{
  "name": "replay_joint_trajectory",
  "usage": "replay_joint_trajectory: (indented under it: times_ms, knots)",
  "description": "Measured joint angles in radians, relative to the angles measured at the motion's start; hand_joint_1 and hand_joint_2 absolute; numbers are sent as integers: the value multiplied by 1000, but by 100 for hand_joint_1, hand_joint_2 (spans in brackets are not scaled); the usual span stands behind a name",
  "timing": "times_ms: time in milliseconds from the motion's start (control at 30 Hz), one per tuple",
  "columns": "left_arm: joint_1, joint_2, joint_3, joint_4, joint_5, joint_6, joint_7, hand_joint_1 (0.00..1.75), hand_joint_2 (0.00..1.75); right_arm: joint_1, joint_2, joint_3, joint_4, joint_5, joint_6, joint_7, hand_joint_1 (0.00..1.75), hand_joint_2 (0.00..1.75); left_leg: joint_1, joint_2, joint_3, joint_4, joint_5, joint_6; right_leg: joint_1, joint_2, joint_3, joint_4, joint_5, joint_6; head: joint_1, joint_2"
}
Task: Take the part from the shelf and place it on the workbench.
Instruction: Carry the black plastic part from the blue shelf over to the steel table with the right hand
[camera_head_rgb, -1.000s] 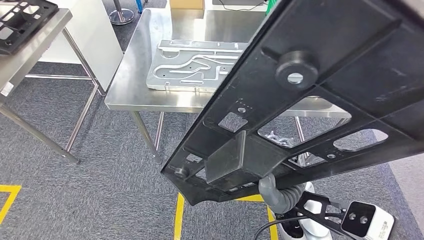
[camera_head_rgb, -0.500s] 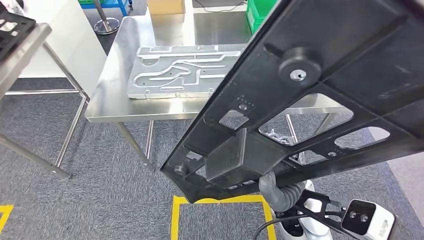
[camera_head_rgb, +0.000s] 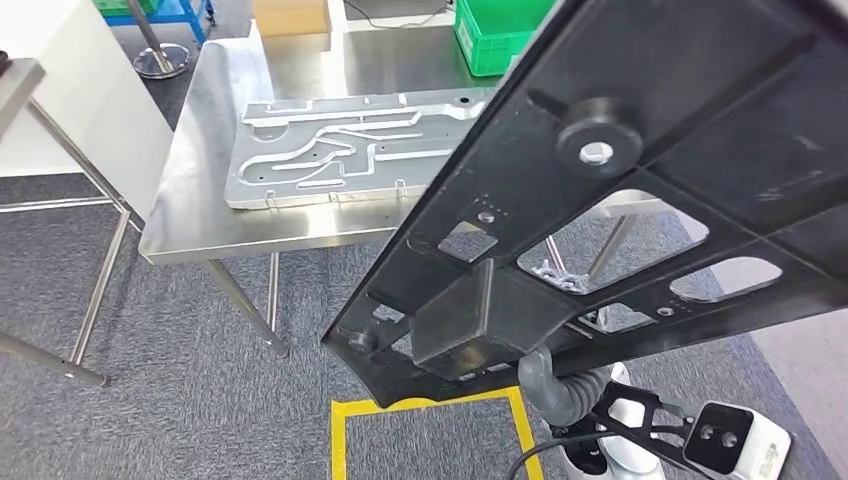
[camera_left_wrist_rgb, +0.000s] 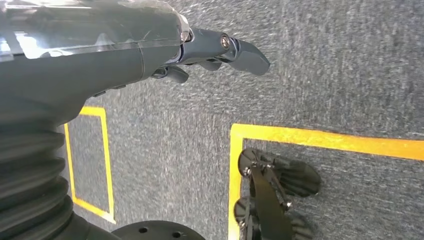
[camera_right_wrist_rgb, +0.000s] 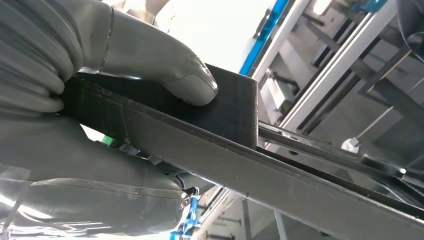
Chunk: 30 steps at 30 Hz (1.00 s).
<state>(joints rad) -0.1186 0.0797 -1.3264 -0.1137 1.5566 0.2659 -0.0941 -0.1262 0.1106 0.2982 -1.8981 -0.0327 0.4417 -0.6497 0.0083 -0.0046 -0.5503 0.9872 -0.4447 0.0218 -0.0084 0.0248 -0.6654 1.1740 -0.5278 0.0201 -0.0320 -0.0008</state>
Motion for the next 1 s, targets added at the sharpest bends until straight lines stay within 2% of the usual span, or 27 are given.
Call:
replay_joint_trajectory:
  times_ms: [33, 67, 100, 133, 200, 233, 267, 300, 367, 400, 433, 467, 500, 567, 600, 633, 667, 700, 733, 767, 833, 867, 900, 933, 1000]
  knots:
    - [1, 0, 0, 0, 0, 0, 1, 0, 175, 1, 0, 0, 0, 0, -2, 0, 175, 175, -1, 10, 1, 1, -2, 2, -2, -9, -35, 63, -26, 2, 1, 0]
    - [2, 0, -1, 0, 0, 0, 1, 0, 175, 2, 0, 0, 1, 0, -3, 0, 175, 175, -2, 19, 1, 1, -4, 2, -4, -13, -61, 109, -38, 4, 1, 0]
    - [2, 0, -1, 0, 0, 0, 1, 0, 175, 3, 0, 0, 1, 0, -5, 0, 175, 175, -2, 28, 3, 2, -7, 1, -5, -16, -71, 121, -30, 6, 1, 0]
    - [2, 0, -2, 0, 0, 0, 1, 0, 175, 3, -1, 0, 1, 0, -6, 0, 175, 175, -2, 36, 6, 3, -10, 0, -6, -21, -61, 94, -5, 6, 1, 0]
    - [2, 0, -3, 0, 0, 0, 1, 0, 175, 3, -1, 0, 1, 0, -6, 0, 175, 175, -3, 52, 15, 7, -20, -6, -4, -47, 4, -36, 61, 0, 1, 0]
    - [1, 0, -3, 0, 0, 0, 1, 0, 175, 3, -1, 0, 1, 0, -6, 0, 175, 175, -5, 59, 19, 10, -25, -11, -2, -63, 34, -95, 82, -5, 1, 0]
    - [1, 0, -4, 0, 0, 0, 1, 0, 175, 2, -1, 0, 1, 0, -6, 0, 175, 175, -7, 65, 22, 11, -30, -16, 2, -74, 52, -131, 91, -12, 1, 0]
    - [0, 0, -4, 0, 0, 0, 2, 0, 175, 2, -1, 1, 0, 0, -7, 0, 175, 175, -9, 71, 24, 11, -34, -23, 5, -78, 57, -143, 88, -18, 1, 0]
    - [-1, 0, -4, 0, 1, 0, 2, 0, 175, 1, -1, 1, 0, 0, -7, 0, 175, 175, -9, 83, 29, 10, -40, -34, 5, -59, 57, -146, 89, -27, 0, 0]
    - [-3, 0, -4, 0, 1, 0, 2, 0, 175, 1, -1, 2, 0, 0, -7, 0, 175, 175, -8, 78, 31, 15, -46, -41, 3, -51, 60, -149, 89, -32, 0, 0]
    - [-4, -1, -4, 0, 1, 0, 2, 0, 175, -1, -1, 3, -1, 0, -7, 0, 175, 175, -5, 65, 24, 35, -60, -46, 1, -43, 64, -153, 90, -37, 0, 0]
    - [-5, -1, -4, 0, 1, 0, 2, 0, 175, -2, 0, 4, -1, -1, -6, 0, 175, 175, -3, 46, 6, 77, -84, -52, -2, -35, 67, -156, 91, -42, -1, 0]
    - [-4, -1, -4, 0, 1, 0, 2, 0, 175, -3, 0, 6, -1, -1, -6, 0, 175, 175, 0, 27, -25, 140, -114, -56, -3, -27, 69, -157, 90, -45, -1, 0]
    - [-1, -1, -4, 0, 1, -1, 2, 0, 175, -4, 0, 8, -1, -1, -6, 1, 175, 175, 2, 14, -100, 275, -162, -61, -3, -7, 70, -156, 89, -49, -1, 0]
    - [1, -1, -4, 0, 1, -3, 2, 0, 175, -3, 0, 8, 0, -1, -6, 2, 175, 175, 2, 13, -124, 306, -161, -62, -2, 4, 71, -155, 88, -49, -1, 0]
    - [3, -1, -4, 0, 2, -6, 0, 0, 175, -3, 0, 8, 0, -1, -6, 2, 175, 175, 2, 12, -130, 298, -138, -62, -2, 16, 73, -154, 86, -48, -1, 0]
    - [3, -1, -4, 0, 2, -10, -1, 0, 175, -4, 0, 8, 1, -1, -6, 4, 175, 175, 3, 8, -117, 251, -99, -60, -2, 27, 75, -152, 84, -47, -1, 0]
    - [3, 0, -4, 0, 2, -14, -3, 0, 175, -4, 0, 8, 1, -1, -6, 6, 175, 175, 4, -3, -89, 178, -54, -57, -3, 38, 79, -151, 81, -45, -1, 0]
    - [3, 1, -4, 0, 2, -19, -5, 0, 175, -5, 0, 9, 1, -1, -6, 8, 175, 175, 4, -22, -61, 108, -22, -52, -2, 47, 81, -150, 79, -41, -1, 0]
    - [3, 1, -4, 0, 3, -22, -6, 0, 175, -6, 0, 9, 1, -1, -6, 11, 175, 175, 4, -38, -39, 57, -3, -47, -2, 56, 81, -149, 77, -37, -1, 0]
    - [2, 2, -4, 0, 3, -25, -9, 0, 175, -8, 0, 9, 1, -2, -6, 13, 175, 175, 1, -53, -24, 24, -1, -37, -4, 71, 77, -149, 77, -25, 0, 0]
    - [1, 2, -4, 0, 3, -25, -10, 0, 175, -9, 0, 9, 1, -2, -6, 13, 175, 175, 1, -46, -22, 21, 1, -32, -6, 78, 76, -151, 78, -19, -1, 0]
    - [0, 2, -4, 0, 3, -25, -12, 0, 175, -9, 0, 9, 0, -3, -6, 13, 175, 175, 2, -39, -20, 16, 3, -26, -6, 73, 75, -148, 77, -13, -1, 0]
    - [-1, 2, -4, 0, 3, -24, -13, 0, 175, -10, 0, 9, 0, -4, -6, 13, 175, 175, 4, -33, -17, 10, 6, -18, -5, 56, 70, -136, 68, -9, 1, 0]
    - [-1, 2, -4, 0, 2, -20, -10, 0, 175, -12, 0, 9, 0, -6, -7, 13, 175, 175, 6, -19, -12, 1, 10, -7, -4, 8, 32, -54, 18, -3, 5, 0]
